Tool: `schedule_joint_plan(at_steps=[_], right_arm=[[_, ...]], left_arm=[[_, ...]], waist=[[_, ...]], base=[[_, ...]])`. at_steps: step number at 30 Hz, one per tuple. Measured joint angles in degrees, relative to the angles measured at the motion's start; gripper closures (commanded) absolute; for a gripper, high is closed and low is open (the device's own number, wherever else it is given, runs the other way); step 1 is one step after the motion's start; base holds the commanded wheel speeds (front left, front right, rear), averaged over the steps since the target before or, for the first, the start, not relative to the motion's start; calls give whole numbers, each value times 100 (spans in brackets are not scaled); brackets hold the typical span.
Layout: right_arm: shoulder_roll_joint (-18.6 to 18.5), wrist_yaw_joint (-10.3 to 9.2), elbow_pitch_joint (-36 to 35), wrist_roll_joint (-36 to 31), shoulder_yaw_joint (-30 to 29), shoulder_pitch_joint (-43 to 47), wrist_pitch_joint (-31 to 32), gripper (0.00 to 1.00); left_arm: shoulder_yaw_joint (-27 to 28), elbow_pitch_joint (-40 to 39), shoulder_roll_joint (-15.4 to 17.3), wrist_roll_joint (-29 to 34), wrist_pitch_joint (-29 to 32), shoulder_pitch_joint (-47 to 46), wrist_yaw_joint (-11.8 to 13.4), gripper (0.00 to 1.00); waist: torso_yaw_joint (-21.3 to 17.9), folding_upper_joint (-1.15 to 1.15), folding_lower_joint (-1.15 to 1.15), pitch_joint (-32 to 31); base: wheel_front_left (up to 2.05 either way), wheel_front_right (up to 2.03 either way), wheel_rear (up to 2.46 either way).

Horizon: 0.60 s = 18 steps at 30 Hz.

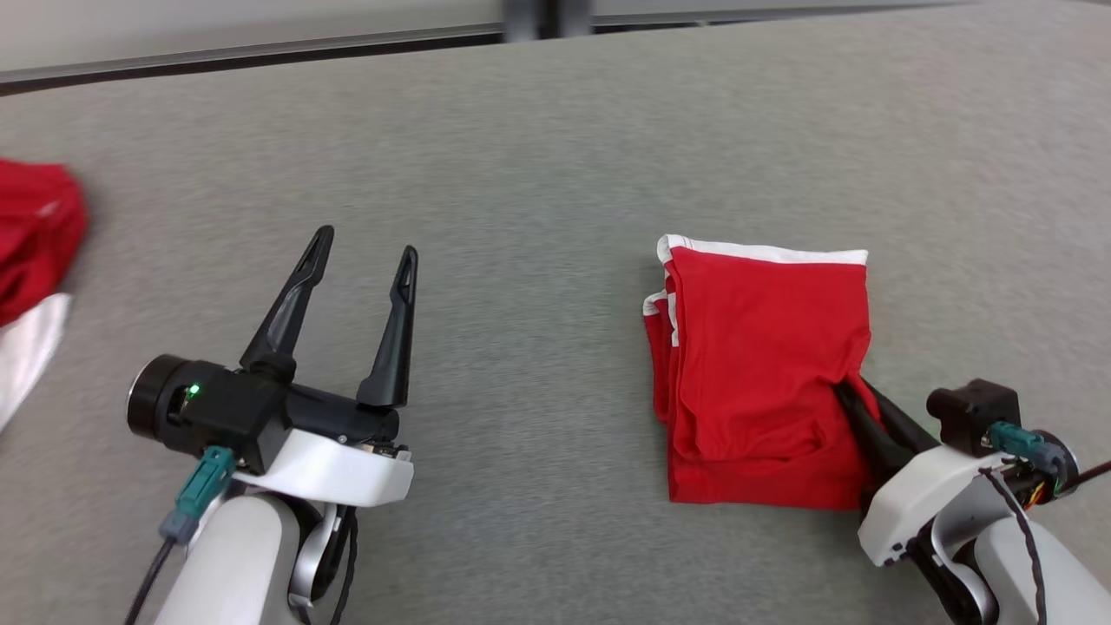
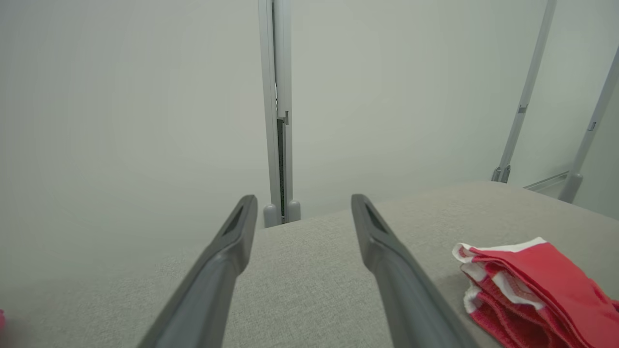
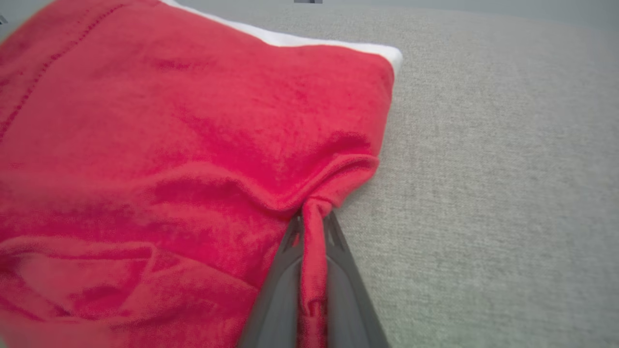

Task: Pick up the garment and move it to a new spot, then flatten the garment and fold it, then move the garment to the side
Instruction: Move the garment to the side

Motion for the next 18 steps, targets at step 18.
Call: schedule_joint_plan(at_steps=[18], right_arm=[[-1445, 0, 1087, 88, -491, -2087, -411, 100]], left_arm=[[-378, -913, 268, 285, 493, -955, -258, 0]], waist=[[-968, 0, 0, 1449]], base=[[0, 0, 0]])
